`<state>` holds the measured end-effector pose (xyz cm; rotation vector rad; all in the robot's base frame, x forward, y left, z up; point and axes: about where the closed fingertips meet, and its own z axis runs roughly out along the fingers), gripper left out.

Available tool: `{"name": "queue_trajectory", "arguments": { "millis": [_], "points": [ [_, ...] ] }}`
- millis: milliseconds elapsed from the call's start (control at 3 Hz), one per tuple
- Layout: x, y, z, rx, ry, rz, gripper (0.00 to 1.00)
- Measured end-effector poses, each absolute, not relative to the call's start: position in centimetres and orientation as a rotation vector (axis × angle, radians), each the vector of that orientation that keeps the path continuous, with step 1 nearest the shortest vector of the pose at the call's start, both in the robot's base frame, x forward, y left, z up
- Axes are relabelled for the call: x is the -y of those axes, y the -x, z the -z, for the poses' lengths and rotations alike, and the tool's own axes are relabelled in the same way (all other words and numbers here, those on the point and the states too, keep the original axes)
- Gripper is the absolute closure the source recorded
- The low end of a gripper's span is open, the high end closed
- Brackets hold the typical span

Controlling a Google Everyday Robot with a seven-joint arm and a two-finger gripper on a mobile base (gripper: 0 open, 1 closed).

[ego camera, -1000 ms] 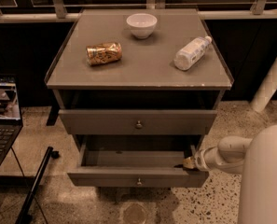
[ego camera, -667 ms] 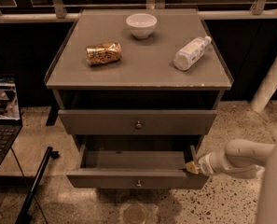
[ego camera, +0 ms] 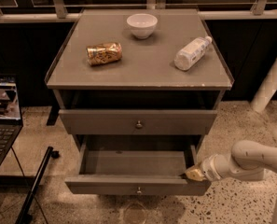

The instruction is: Open middle drawer

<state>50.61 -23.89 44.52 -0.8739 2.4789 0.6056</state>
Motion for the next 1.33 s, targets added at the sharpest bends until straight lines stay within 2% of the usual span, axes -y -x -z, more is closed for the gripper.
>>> {"name": "queue_trajectory", "arguments": {
  "millis": [667,1333],
  "points": [
    [23.0,-49.6,-44.5,-2.464,0.935,-0.659,1.0],
    [22.9,-51.1,-43.7,-2.491,0.886,-0.654,1.0]
  ]
}}
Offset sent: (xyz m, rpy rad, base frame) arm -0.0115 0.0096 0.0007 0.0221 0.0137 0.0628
